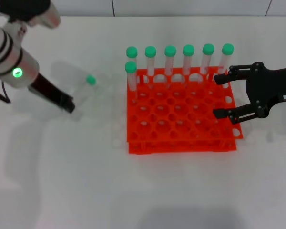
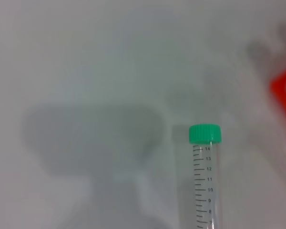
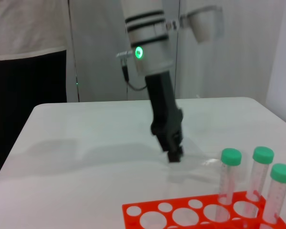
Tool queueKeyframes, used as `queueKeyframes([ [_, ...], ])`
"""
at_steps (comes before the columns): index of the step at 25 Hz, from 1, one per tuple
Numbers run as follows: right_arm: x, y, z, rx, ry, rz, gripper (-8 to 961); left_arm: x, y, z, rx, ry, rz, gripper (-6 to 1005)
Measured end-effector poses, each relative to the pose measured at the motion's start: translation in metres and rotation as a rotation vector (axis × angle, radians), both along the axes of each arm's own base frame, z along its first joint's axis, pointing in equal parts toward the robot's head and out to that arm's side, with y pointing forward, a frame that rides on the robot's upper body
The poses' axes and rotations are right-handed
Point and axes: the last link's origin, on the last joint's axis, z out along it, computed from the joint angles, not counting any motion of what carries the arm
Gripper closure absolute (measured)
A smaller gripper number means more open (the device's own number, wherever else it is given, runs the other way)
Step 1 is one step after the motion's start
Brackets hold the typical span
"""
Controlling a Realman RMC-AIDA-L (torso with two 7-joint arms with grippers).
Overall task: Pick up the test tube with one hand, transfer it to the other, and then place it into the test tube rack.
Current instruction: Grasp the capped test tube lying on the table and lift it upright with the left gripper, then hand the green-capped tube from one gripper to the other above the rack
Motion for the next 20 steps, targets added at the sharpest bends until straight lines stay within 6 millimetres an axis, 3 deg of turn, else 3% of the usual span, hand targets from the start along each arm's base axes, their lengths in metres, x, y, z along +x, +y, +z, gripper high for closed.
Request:
queueKeyframes([
  [5, 0.001, 0.000, 0.001, 0.001, 0.001, -0.006, 113, 0.026, 0.007, 0.028, 0.134, -0.045, -0.130, 814],
  [9, 0.001, 0.000, 0.001, 0.003, 0.006, -0.007, 113, 0.041, 0.013, 0.039, 0.239, -0.113, -0.274, 814],
  [15, 0.000, 0.000, 0.000, 0.005, 0.015, -0.008, 113, 0.052, 0.017, 0.036, 0.295, -0.256, -0.497, 813],
  [20, -0.001, -0.001, -0.001, 0.004, 0.018, -0.006, 113, 0.057, 0.016, 0.021, 0.281, -0.423, -0.617, 813],
])
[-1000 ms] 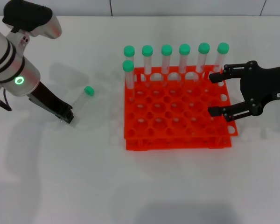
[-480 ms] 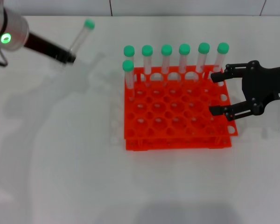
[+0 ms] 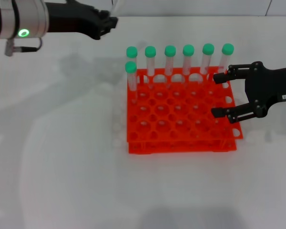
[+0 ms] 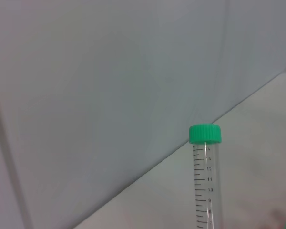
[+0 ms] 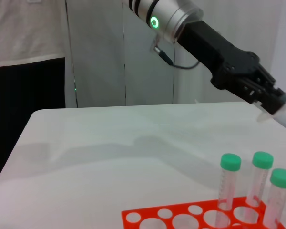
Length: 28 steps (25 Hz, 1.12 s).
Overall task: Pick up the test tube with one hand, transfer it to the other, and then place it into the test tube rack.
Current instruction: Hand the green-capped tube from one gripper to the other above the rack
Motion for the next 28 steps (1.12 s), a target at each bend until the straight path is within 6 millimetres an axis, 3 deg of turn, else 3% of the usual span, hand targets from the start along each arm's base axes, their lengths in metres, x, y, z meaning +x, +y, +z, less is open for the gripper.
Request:
queueKeyframes([
  [6, -0.001, -0.001, -0.003, -0.001, 0.004, 0.004, 113, 0.007, -0.003, -0.014, -0.057, -0.144, -0.157, 813],
  [12, -0.004, 0.001, -0.006, 0.004, 0.005, 0.010, 114, 0.010, -0.005, -0.032, -0.220, -0.225, -0.259, 813],
  [28, 0.005, 0.006, -0.002, 0.048, -0.019, -0.025, 114, 0.007, -0.014, -0.048, -0.426, -0.086, -0.294, 812],
])
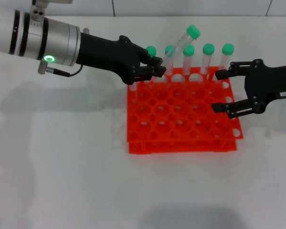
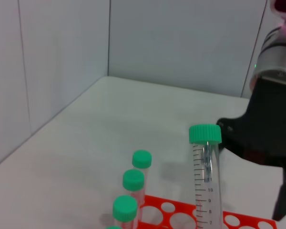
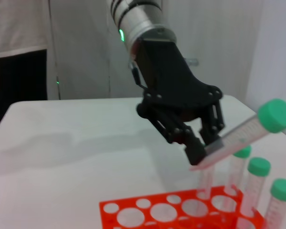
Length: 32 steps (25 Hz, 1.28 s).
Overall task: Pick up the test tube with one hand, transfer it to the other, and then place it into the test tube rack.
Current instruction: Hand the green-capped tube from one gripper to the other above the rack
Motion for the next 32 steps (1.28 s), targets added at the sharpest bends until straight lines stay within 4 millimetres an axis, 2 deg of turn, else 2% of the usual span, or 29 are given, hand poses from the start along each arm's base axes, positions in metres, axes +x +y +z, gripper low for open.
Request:
queueKeyframes([
  [4, 0.007, 0.000, 0.007, 0.020, -0.014, -0.016, 114, 0.000, 0.001, 0.000, 0.001, 0.005, 0.008, 812],
  [9, 0.014, 0.006, 0.029, 0.104, -0.002, -0.050, 114, 0.002, 0.002, 0.000, 0.008, 0.002, 0.011, 812],
  [13, 0.013, 0.009, 0.049, 0.154, 0.079, -0.089, 114, 0.001, 0.002, -0.001, 0.010, 0.001, 0.011, 812],
  [17, 0.010, 0.008, 0.052, 0.148, 0.157, -0.129, 114, 0.002, 0.003, -0.002, 0.025, -0.003, 0.002, 812],
  [21, 0.009, 0.008, 0.044, 0.124, 0.282, -0.205, 114, 0.007, 0.003, -0.005, 0.035, -0.010, -0.021, 812],
  [29, 0.003, 0.002, 0.007, 0.092, 0.495, -0.296, 115, 0.007, 0.002, -0.007, 0.037, -0.009, -0.035, 811],
  [32, 0.003, -0.002, -0.001, 0.100, 0.564, -0.313, 115, 0.006, 0.001, -0.008, 0.037, -0.008, -0.034, 811],
])
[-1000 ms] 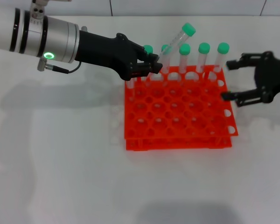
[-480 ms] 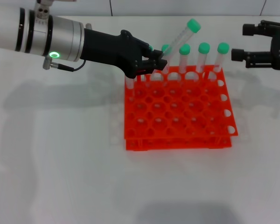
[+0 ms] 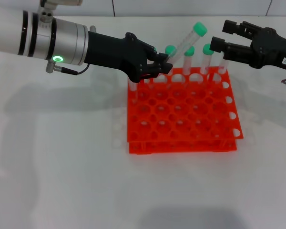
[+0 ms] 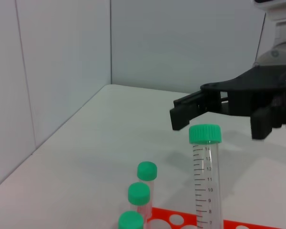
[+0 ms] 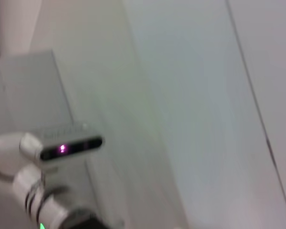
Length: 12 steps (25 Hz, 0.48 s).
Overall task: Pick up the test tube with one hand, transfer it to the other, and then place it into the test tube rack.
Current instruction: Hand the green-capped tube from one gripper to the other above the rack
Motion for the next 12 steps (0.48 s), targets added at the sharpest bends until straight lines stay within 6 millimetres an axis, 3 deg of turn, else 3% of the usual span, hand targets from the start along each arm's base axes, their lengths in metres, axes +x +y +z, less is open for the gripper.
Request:
queueKeyframes([
  [5, 0.004, -0.005, -0.010, 0.044, 0.128, -0.051, 115, -0.001, -0.001, -0.002, -0.002, 0.000, 0.000, 811],
  [12, -0.002, -0.010, -0.026, 0.027, 0.159, -0.044, 115, 0.000, -0.002, -0.003, -0.004, 0.001, -0.005, 811],
])
